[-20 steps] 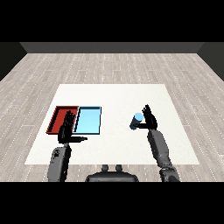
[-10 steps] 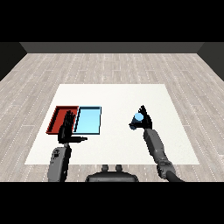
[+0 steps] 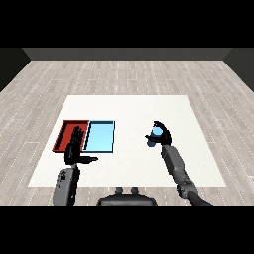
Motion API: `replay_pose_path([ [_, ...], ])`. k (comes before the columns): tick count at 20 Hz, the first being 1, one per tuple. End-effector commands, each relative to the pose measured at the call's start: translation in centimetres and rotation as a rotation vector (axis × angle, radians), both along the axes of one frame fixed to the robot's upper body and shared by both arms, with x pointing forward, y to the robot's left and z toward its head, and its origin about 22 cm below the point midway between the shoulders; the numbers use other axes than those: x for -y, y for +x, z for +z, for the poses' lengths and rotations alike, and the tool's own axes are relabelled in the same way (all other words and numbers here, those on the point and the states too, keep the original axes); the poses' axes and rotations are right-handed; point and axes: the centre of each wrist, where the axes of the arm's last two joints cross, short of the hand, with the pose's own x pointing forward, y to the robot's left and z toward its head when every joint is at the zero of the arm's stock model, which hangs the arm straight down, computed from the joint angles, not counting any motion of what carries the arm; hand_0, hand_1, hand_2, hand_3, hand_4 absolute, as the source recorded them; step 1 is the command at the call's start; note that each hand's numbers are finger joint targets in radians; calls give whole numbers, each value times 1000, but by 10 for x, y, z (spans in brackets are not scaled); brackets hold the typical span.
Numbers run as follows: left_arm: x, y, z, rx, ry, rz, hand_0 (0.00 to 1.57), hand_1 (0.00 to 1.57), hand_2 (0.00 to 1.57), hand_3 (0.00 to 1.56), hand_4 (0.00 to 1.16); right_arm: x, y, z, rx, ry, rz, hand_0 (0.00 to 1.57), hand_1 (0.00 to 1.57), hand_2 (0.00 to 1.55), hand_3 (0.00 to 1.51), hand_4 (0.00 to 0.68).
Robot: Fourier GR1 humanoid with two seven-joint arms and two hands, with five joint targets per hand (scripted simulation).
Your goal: Pick the blue can and put it in the blue box
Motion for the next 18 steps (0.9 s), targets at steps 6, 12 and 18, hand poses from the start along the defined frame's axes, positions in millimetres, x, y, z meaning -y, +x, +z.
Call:
replay_pose_path([
  [6,10,5,-18,-1,-18,-7,0,0,0,0,0,-21,17,5,-11,-94,-16,1533,1533,1487,1454,597],
  [12,-9,12,2,1,32,4,0,0,0,0,0,-35,19,52,55,-98,34,1481,1481,1472,1438,619],
  [18,6,3,8,-14,51,-60,0,0,0,0,0,-60,31,93,183,-128,109,1449,1449,1471,1444,629],
])
